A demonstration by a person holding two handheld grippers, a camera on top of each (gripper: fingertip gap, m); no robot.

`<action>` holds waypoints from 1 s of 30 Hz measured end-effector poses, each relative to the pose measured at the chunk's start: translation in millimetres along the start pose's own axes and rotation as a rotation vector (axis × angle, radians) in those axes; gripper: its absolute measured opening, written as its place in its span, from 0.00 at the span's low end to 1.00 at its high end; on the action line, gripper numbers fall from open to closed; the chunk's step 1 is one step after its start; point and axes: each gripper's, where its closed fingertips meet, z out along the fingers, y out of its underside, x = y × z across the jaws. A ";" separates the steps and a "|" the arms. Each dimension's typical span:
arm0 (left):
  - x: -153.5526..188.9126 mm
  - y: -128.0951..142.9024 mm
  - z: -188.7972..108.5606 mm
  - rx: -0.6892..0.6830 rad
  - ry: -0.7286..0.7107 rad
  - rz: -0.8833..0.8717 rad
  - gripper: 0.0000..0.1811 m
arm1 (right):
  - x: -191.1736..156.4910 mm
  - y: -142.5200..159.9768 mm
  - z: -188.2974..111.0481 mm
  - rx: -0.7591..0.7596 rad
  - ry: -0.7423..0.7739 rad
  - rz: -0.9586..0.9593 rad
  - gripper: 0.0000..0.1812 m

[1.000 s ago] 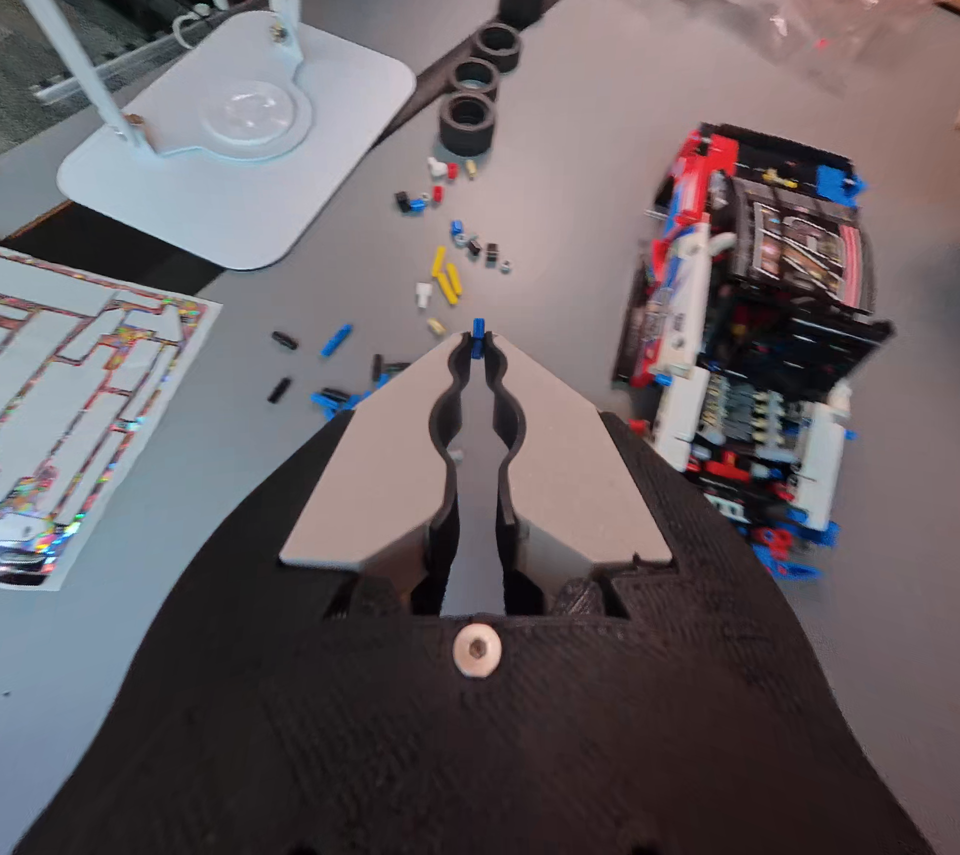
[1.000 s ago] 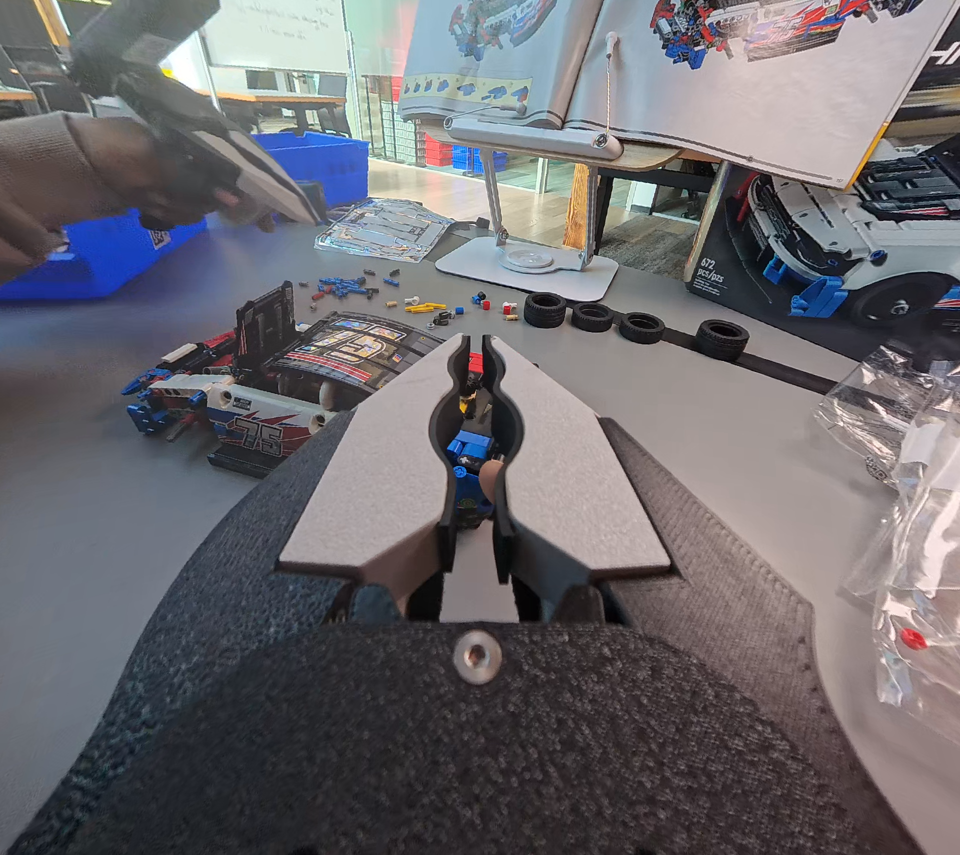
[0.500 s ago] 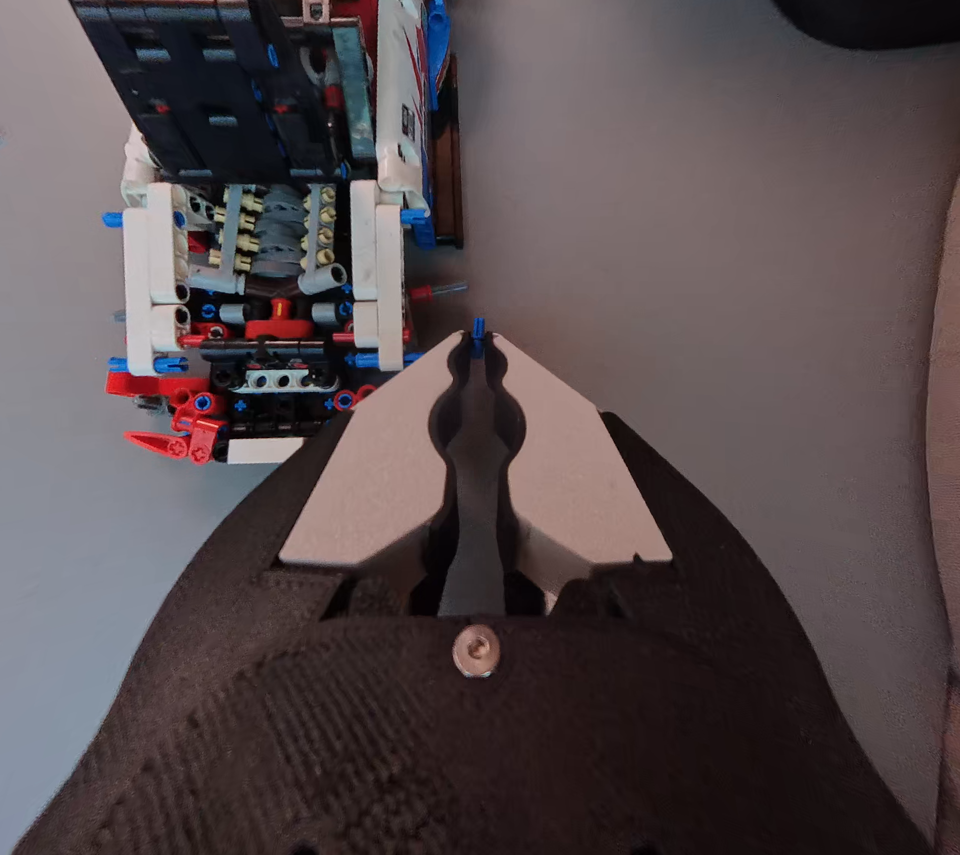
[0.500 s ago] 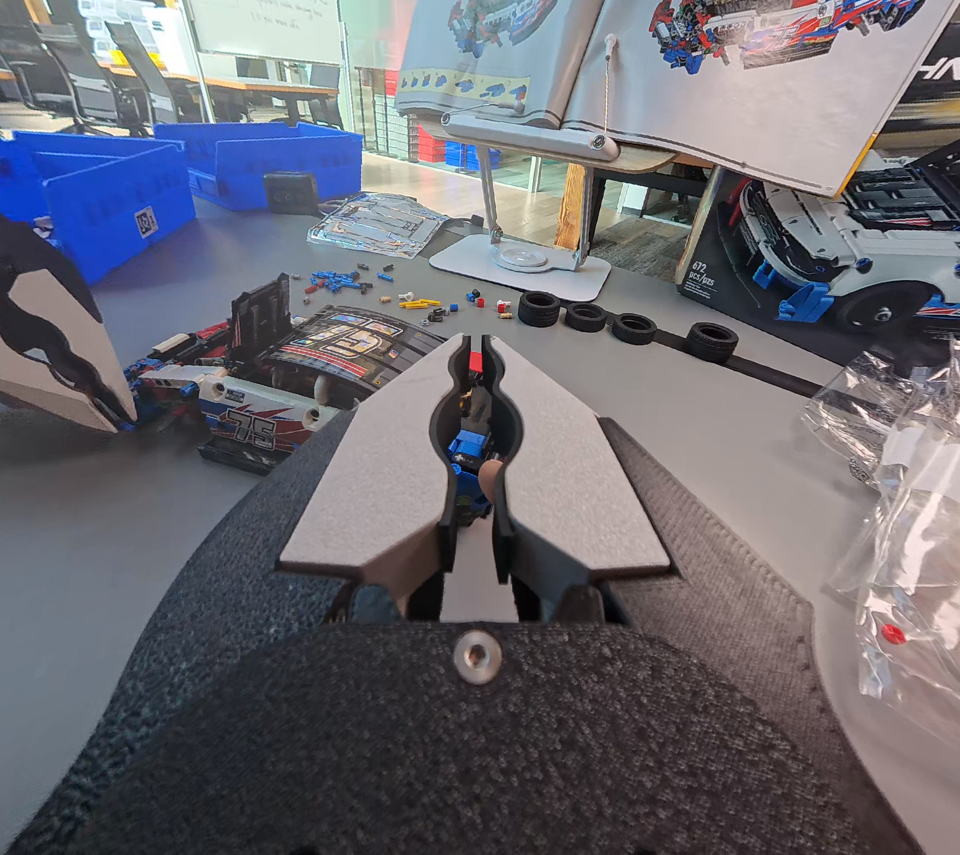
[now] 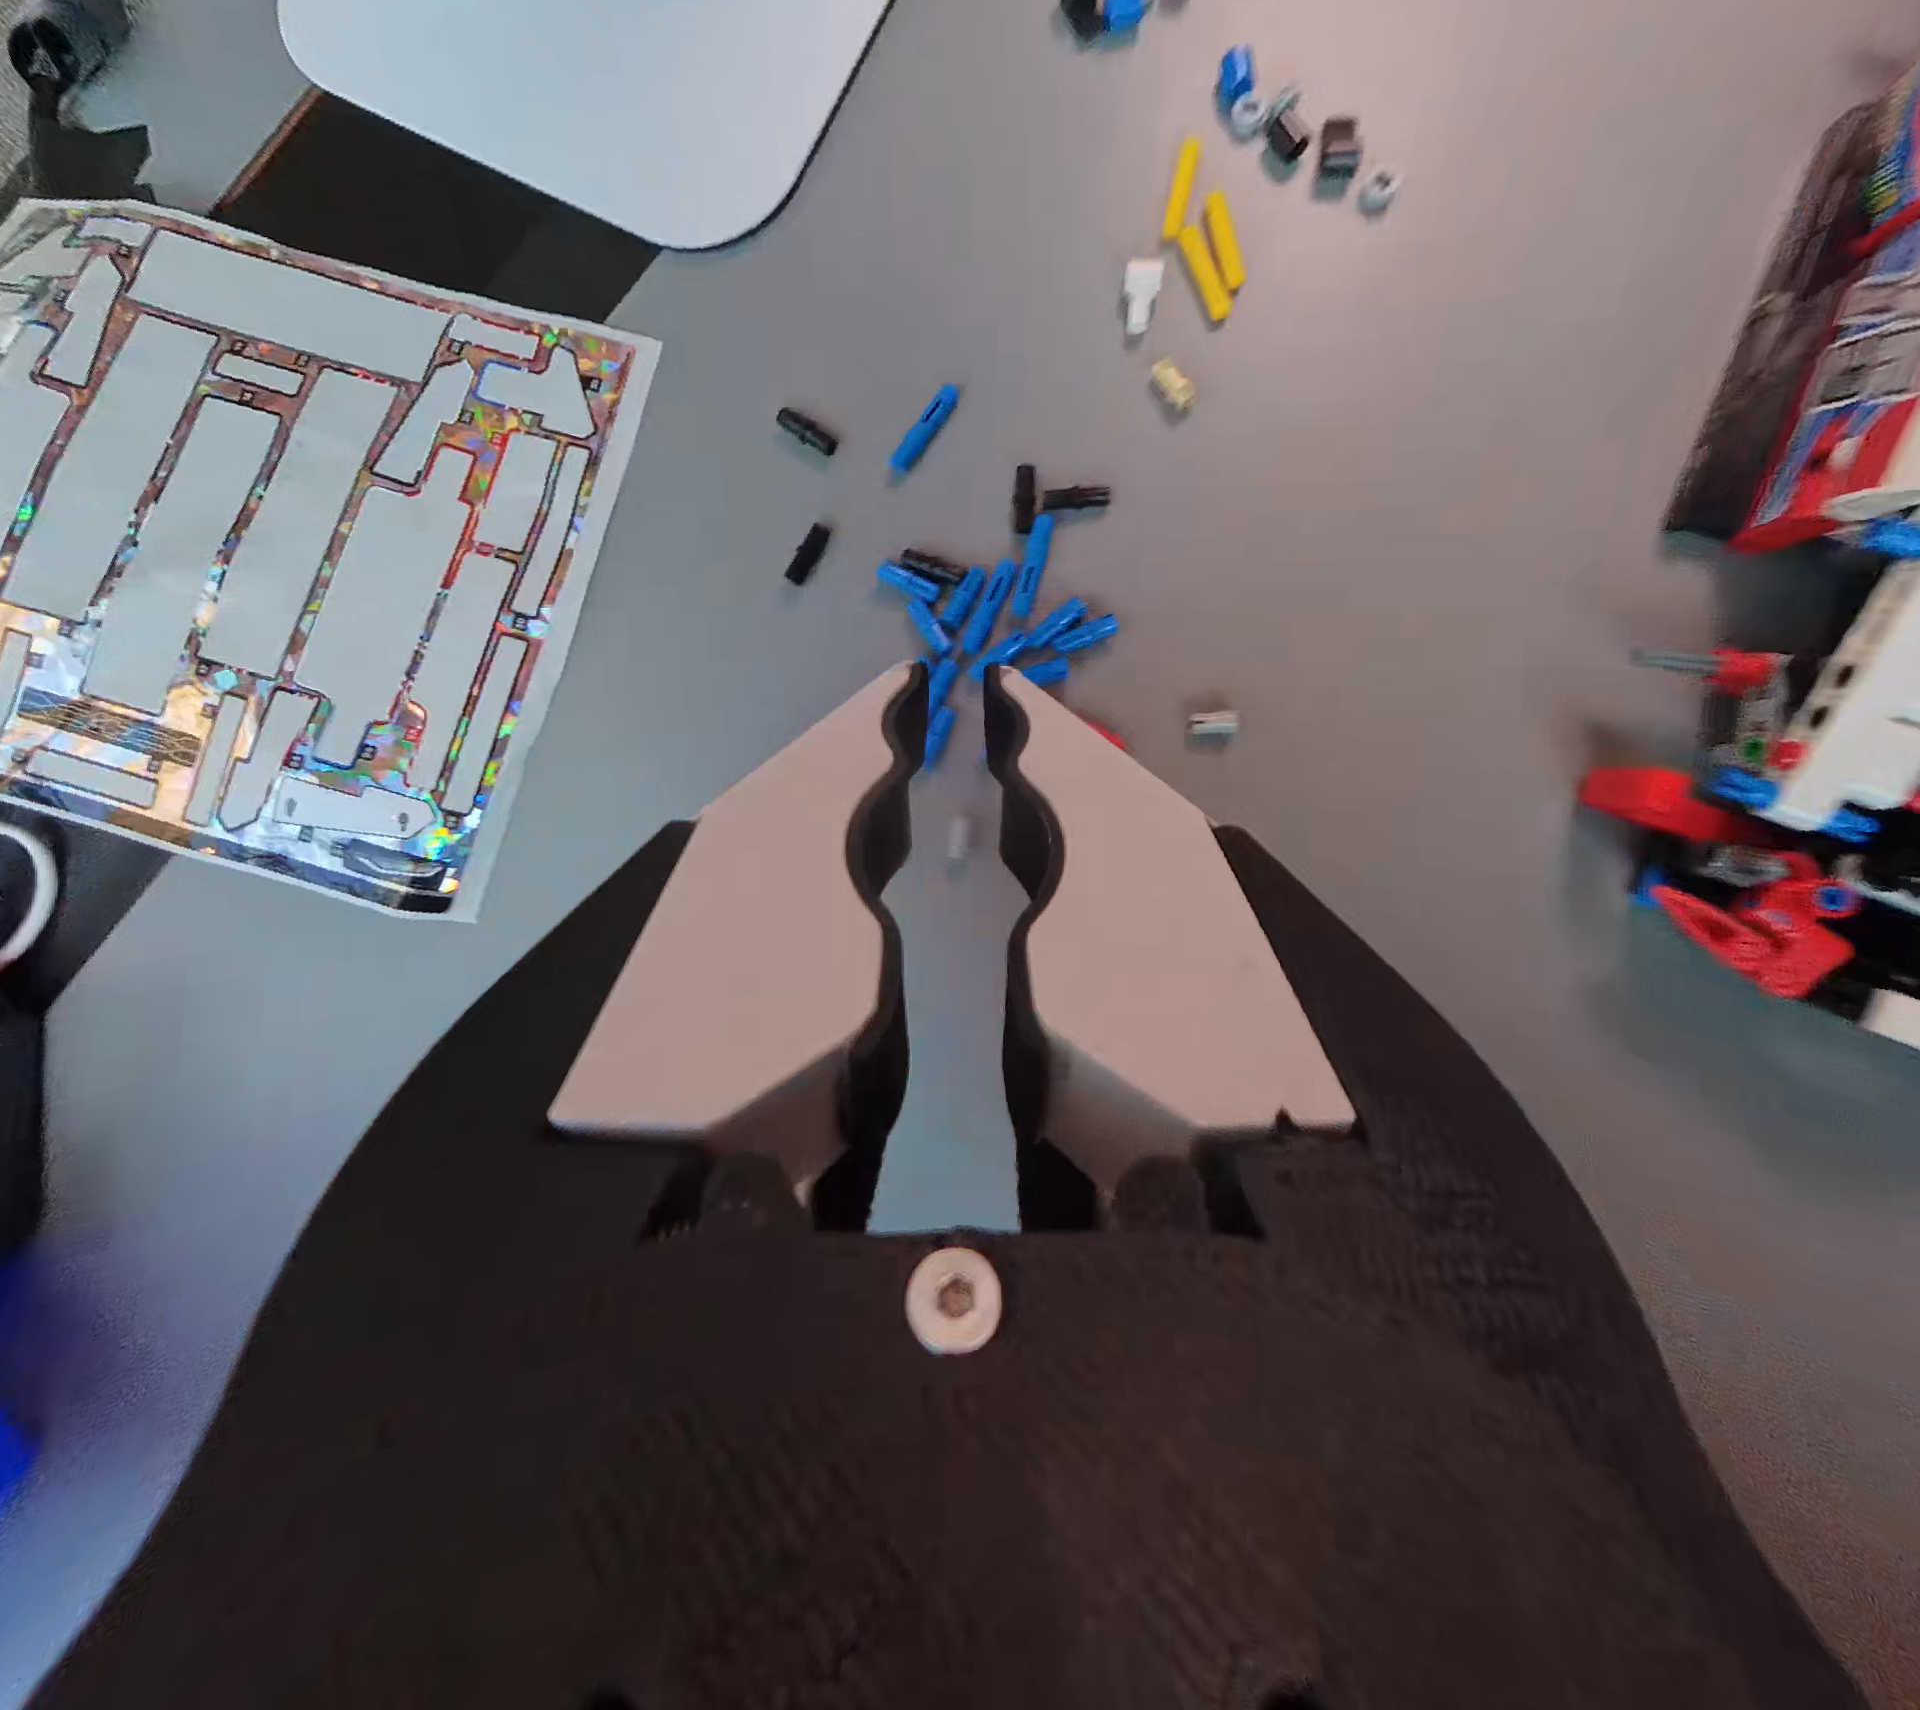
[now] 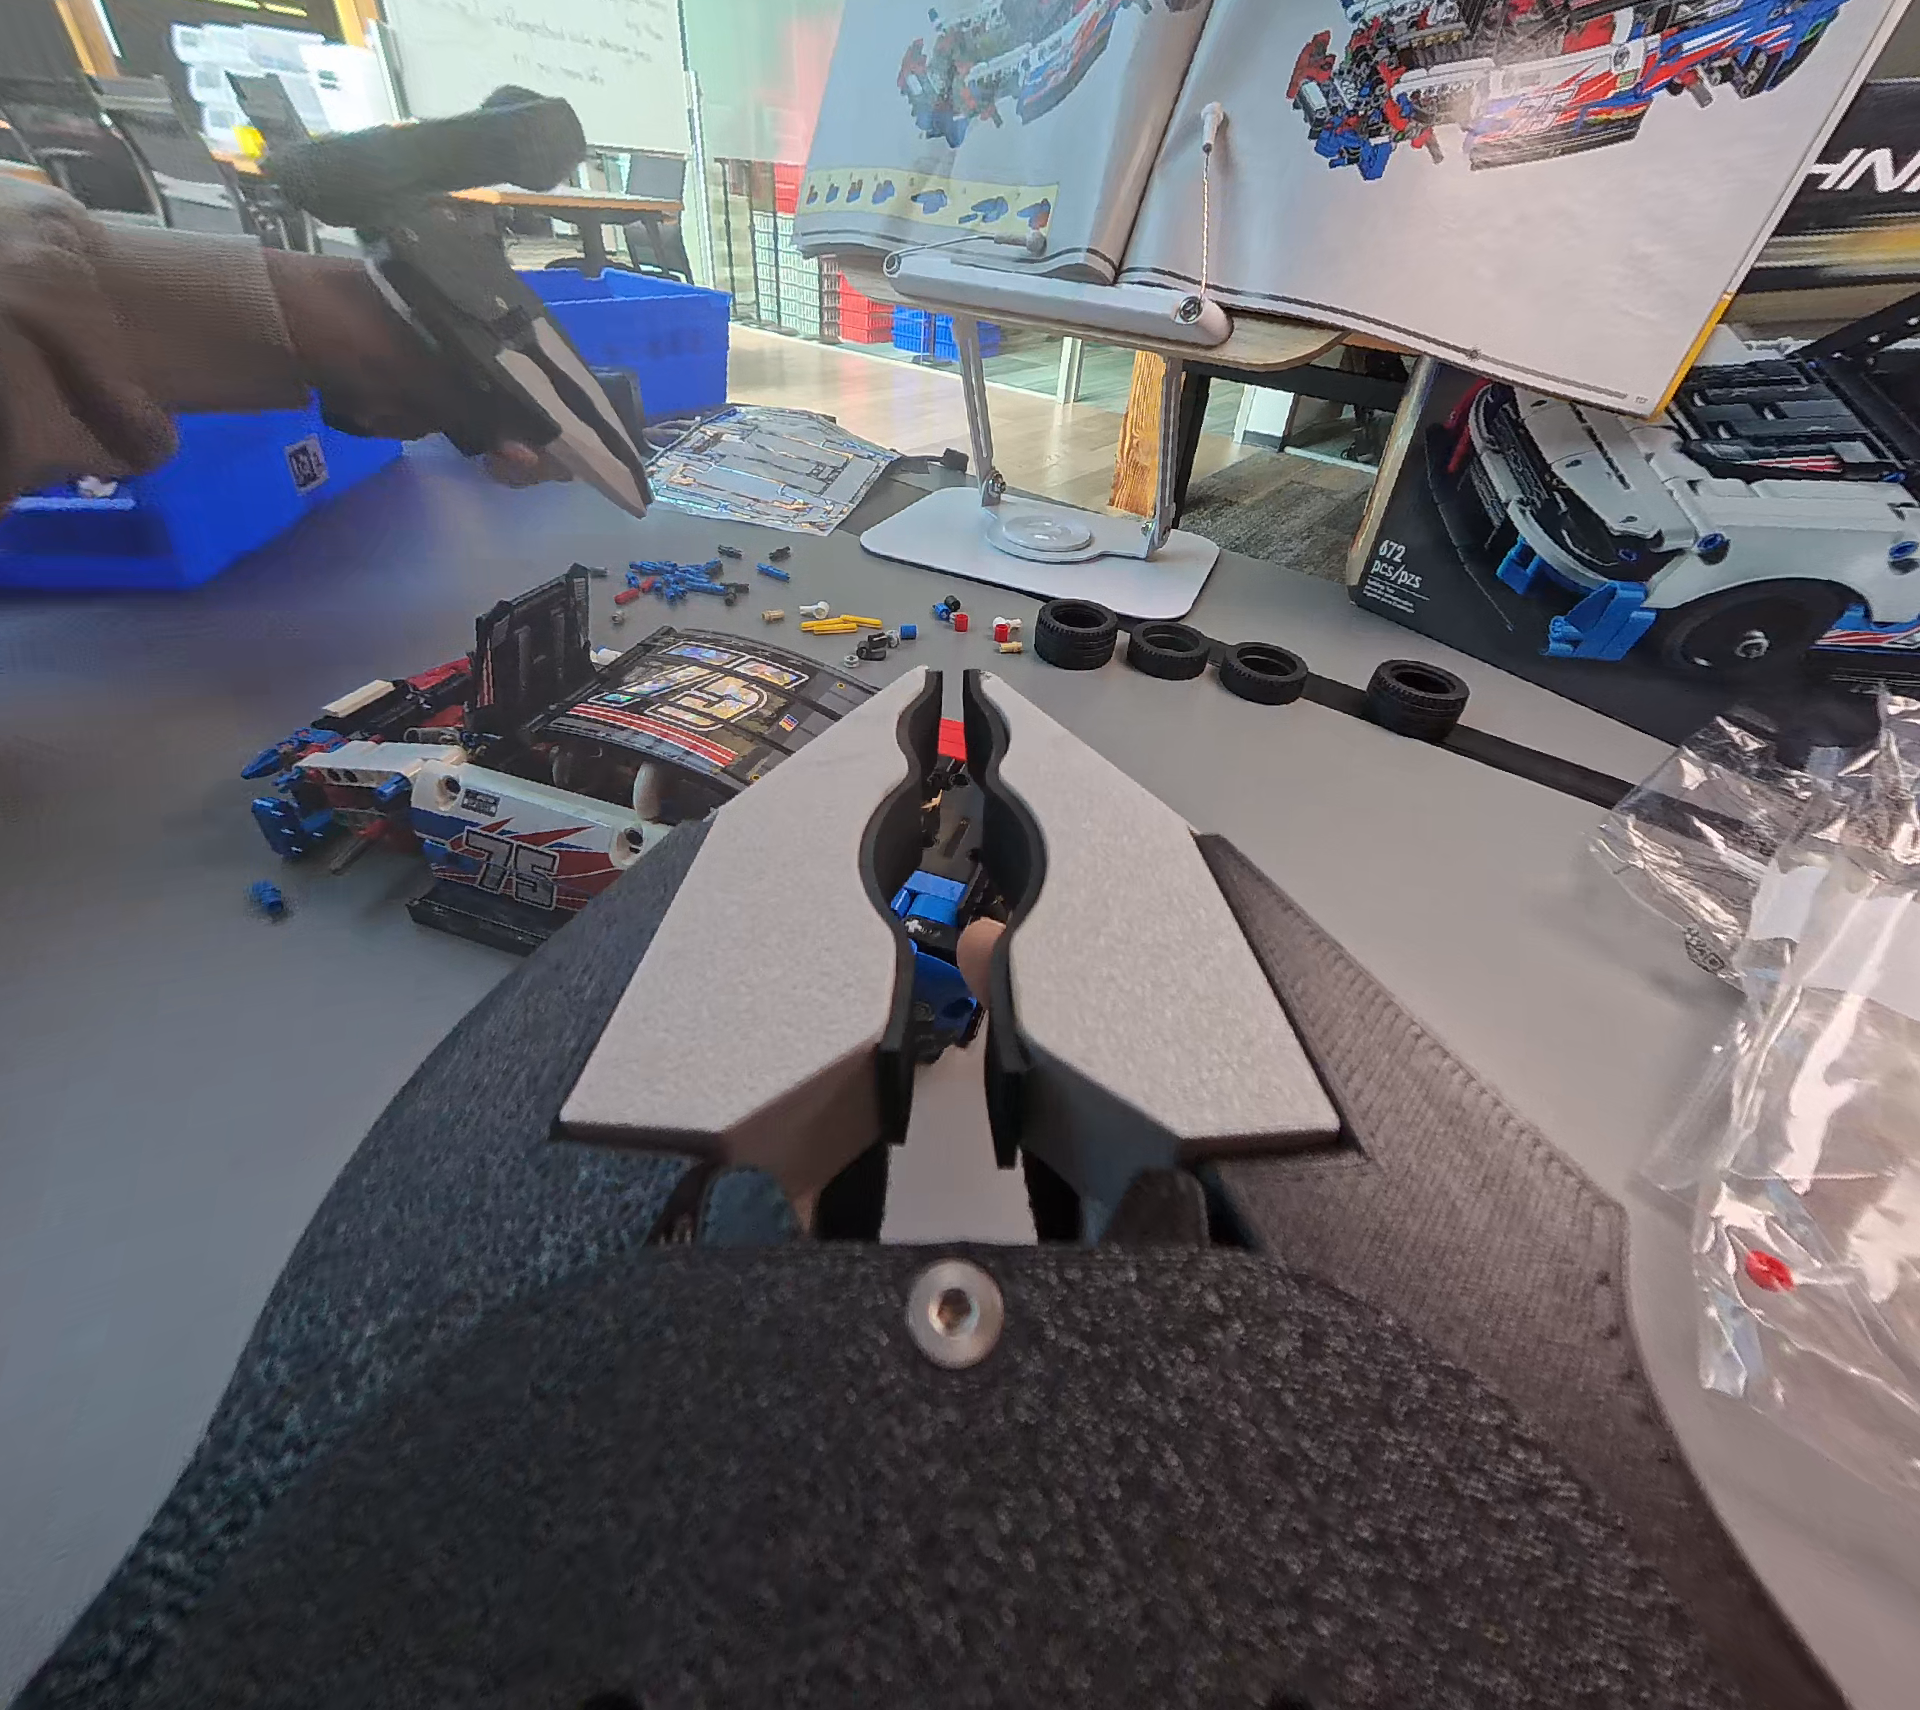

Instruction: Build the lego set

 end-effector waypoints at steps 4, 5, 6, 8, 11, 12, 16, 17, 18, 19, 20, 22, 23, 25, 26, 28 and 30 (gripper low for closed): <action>-13.8 14.6 28.1 -0.125 0.041 0.080 0.05 | 0.9 0.6 -0.1 -0.002 0.003 -0.005 0.00; -14.5 15.6 31.3 -0.133 0.048 0.088 0.06 | 1.5 1.0 -0.1 -0.003 0.004 -0.003 0.00; -14.8 16.5 33.5 -0.141 0.054 0.096 0.06 | 2.0 1.4 0.0 -0.004 0.005 0.000 0.00; -16.1 17.3 35.8 -0.147 0.057 0.101 0.07 | 2.9 2.5 0.3 -0.007 0.005 0.006 0.00; -18.3 21.9 36.3 -0.169 0.054 0.112 0.07 | 2.8 4.2 1.2 -0.012 0.003 0.011 0.00; -18.5 23.0 36.3 -0.171 0.056 0.116 0.07 | 2.5 4.7 1.6 -0.013 0.001 0.011 0.00; -19.9 23.1 37.0 -0.164 0.057 0.109 0.06 | 1.4 6.3 2.4 -0.019 -0.001 0.007 0.00; -20.0 22.9 37.3 -0.164 0.060 0.102 0.05 | 1.4 6.8 2.6 -0.021 -0.001 0.007 0.00; -20.0 22.6 37.7 -0.164 0.064 0.094 0.05 | 1.4 7.2 2.7 -0.022 -0.002 0.007 0.00; -20.0 22.3 38.1 -0.164 0.068 0.084 0.04 | 1.4 7.6 2.9 -0.023 -0.001 0.007 0.00; -19.4 22.1 38.6 -0.164 0.075 0.069 0.04 | 1.4 7.8 3.0 -0.024 -0.001 0.006 0.00; -20.5 21.8 38.9 -0.173 0.070 0.052 0.03 | 0.9 7.9 3.1 -0.025 -0.002 0.006 0.00; -22.3 20.4 37.2 -0.174 0.046 0.054 0.02 | 0.3 7.6 3.1 -0.024 -0.004 0.004 0.00; -6.3 -2.5 21.8 -0.067 0.068 0.055 0.01 | -2.0 7.6 3.1 -0.024 -0.010 -0.010 0.00; 9.6 -19.7 7.2 0.014 0.101 0.055 0.01 | -4.1 8.6 3.2 -0.029 -0.017 -0.026 0.00; 57.0 -46.1 -27.9 0.143 0.206 0.085 0.01 | -8.6 10.6 4.4 -0.039 -0.027 -0.062 0.01; 116.7 -52.7 -57.8 0.209 0.331 0.150 0.00 | -13.9 12.5 6.0 -0.048 -0.042 -0.089 0.01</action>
